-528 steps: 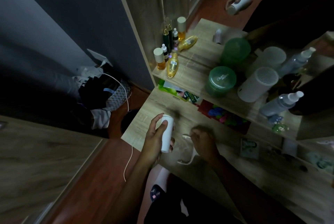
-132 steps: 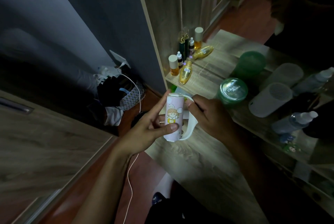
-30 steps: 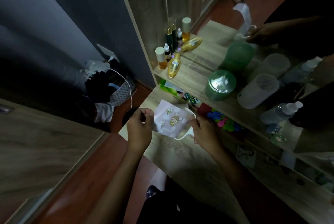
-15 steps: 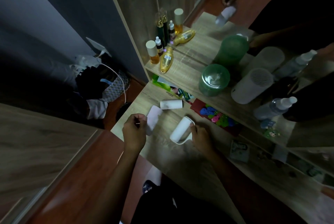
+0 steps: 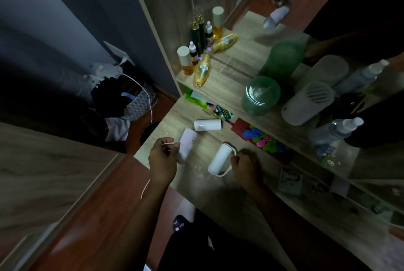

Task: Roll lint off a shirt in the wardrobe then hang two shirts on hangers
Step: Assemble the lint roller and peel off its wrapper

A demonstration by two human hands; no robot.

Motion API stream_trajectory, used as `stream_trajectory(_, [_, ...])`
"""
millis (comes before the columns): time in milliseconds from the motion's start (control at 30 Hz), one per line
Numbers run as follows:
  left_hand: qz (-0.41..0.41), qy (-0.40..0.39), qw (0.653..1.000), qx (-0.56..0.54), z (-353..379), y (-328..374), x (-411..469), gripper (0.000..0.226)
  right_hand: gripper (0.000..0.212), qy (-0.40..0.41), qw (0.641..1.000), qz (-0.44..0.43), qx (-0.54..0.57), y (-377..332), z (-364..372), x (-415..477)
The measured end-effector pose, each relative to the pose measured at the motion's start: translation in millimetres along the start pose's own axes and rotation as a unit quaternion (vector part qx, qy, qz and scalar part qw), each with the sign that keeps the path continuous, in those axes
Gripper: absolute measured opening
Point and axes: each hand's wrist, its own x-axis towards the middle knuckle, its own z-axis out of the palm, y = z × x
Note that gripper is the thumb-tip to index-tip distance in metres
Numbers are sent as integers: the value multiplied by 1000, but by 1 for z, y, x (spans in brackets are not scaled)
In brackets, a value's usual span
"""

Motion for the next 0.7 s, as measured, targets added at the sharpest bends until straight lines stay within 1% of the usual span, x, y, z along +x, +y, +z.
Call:
stream_trajectory(67, [-1, -4, 1000, 6, -3, 1, 2, 16, 27, 30, 999, -1, -19, -1, -9, 2])
stream_trajectory(167, [-11, -15, 1000, -8, -10, 1, 5, 13, 25, 105, 991, -73, 33, -11, -18, 5])
stream_trajectory(267, [-22, -7, 1000, -13, -19, 1, 7, 15, 34, 109, 980, -160, 41, -40, -13, 14])
stream_trajectory(333, [-31, -4, 999, -15, -25, 2, 8, 19, 43, 107, 974, -200, 7, -61, -5, 26])
stream_trajectory(467, [-50, -4, 998, -47, -45, 2, 10, 22, 63, 92, 978, -180, -52, -94, 2, 53])
stream_trajectory(533, [-59, -8, 997, -51, -59, -3, 12, 24, 70, 71, 979, -172, -81, -103, 6, 63])
stream_trajectory(600, [-68, -2, 997, -46, -75, -13, 13, 25, 72, 42, 981, -153, -111, -108, 14, 70])
stream_trajectory(700, [-85, 20, 996, -26, -97, -32, 18, 26, 64, 24, 981, -132, -138, -118, 33, 66])
